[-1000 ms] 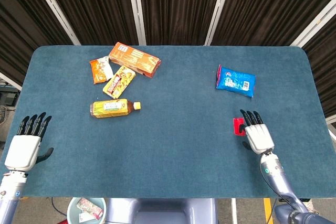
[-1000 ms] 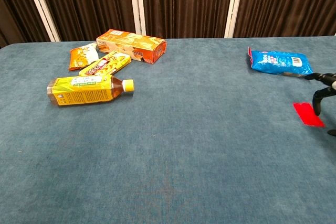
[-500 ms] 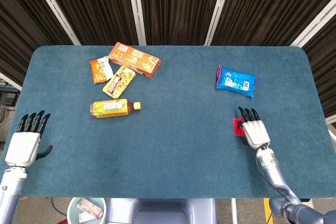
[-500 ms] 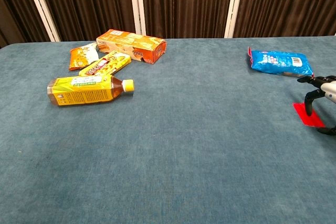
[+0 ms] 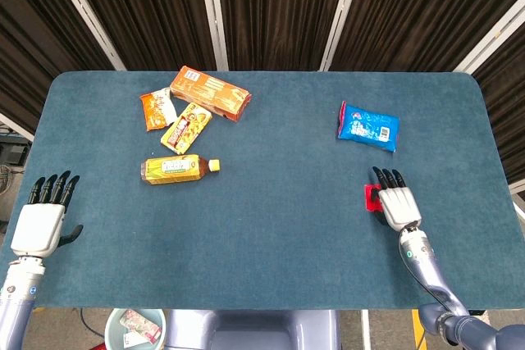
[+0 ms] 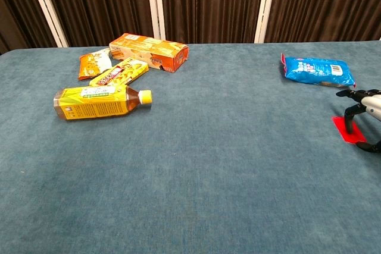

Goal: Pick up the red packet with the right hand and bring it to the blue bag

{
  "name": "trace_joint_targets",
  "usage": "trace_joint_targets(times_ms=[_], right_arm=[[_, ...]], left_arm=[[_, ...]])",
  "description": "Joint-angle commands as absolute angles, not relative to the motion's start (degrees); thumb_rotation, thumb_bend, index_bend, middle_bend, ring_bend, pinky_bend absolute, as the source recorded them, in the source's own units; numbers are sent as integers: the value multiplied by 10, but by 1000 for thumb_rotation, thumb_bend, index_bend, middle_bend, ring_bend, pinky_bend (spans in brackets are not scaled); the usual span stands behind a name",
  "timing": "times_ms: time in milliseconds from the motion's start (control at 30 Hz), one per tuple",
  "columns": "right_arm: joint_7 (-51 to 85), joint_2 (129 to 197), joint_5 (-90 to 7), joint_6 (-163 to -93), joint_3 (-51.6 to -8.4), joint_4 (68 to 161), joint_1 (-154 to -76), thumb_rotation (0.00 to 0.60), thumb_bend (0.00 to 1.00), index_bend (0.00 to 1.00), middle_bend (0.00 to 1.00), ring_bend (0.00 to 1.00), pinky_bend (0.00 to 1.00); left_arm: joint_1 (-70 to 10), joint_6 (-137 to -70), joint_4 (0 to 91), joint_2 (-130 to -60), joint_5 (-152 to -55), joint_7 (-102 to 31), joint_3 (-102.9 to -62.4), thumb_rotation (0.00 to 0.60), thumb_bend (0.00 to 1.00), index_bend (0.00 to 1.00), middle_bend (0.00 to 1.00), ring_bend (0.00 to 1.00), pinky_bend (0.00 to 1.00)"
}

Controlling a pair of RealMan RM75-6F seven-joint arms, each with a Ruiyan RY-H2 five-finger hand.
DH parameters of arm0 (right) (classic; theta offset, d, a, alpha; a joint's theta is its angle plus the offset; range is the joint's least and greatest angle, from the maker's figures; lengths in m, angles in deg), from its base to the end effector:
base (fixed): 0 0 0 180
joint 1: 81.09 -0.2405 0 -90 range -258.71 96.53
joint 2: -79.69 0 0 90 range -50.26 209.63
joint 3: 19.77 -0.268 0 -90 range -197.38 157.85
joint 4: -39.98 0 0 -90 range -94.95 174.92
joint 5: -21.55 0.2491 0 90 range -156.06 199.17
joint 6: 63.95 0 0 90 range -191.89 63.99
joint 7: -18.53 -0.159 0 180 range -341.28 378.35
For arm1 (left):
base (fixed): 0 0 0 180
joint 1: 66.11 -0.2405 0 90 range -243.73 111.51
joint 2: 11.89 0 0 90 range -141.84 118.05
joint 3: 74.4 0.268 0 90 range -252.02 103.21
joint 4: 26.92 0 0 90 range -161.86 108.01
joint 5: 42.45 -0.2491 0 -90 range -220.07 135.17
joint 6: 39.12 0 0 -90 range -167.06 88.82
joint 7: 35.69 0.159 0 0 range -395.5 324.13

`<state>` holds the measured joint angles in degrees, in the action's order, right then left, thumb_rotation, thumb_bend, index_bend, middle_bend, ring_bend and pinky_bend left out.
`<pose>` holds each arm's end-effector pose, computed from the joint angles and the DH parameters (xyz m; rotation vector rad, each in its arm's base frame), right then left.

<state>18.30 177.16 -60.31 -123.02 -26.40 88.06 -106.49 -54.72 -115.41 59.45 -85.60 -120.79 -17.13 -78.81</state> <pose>-0.3564 -0.3475 -0.0392 1.6691 -0.8802 0.6932 -0.3392 0.2445 0.0687 -1.5023 -0.7923 -0.6587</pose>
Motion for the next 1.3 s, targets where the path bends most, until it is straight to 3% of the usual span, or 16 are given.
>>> trace_joint_targets(times_ms=[33,767,1300], right_arm=[[179,1776,-603,-1228,-262,873,-1066,600,312,526,0,0,0],[167,1782,-589,-1203,-258,852,-1075,600,559,607,39,0,0],[191,1748,-588,-1224,-274,882,-1089,600,584,613,44,0,0]], left_arm=[[-546,-1153,592,-856,-1206,-173,-788,600,229,0,0,0,0],[-543,-1152,589,-859,-1203,-174,-785,600,229,0,0,0,0],[-542,-1154,589,-859,-1205,-177,-783,600,228,0,0,0,0]])
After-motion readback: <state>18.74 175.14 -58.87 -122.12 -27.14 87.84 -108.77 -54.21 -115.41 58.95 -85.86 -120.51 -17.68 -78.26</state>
